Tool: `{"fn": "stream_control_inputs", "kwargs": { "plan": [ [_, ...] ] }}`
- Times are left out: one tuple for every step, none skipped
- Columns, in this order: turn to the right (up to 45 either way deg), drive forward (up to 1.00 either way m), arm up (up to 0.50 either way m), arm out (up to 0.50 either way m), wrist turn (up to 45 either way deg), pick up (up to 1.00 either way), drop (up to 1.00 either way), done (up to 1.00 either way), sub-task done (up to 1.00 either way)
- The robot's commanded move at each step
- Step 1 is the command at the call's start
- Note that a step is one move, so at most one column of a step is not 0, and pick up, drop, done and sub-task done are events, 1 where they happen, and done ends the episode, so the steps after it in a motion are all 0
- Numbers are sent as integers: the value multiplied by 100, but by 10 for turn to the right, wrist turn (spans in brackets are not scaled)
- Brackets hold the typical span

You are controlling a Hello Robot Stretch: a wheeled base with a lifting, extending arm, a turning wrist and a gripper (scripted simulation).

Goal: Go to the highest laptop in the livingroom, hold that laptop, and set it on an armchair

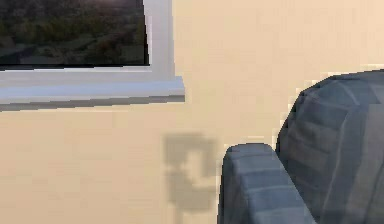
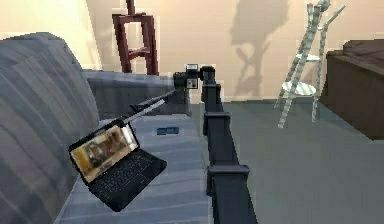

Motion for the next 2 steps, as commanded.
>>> {"fn": "stream_control_inputs", "kwargs": {
  "plan": [
    [0, 0, 0, -8, 0, 0, 0, 0, 0],
    [0, 0, 0, 0, 0, 0, 0, 100, 0]
  ]
}}
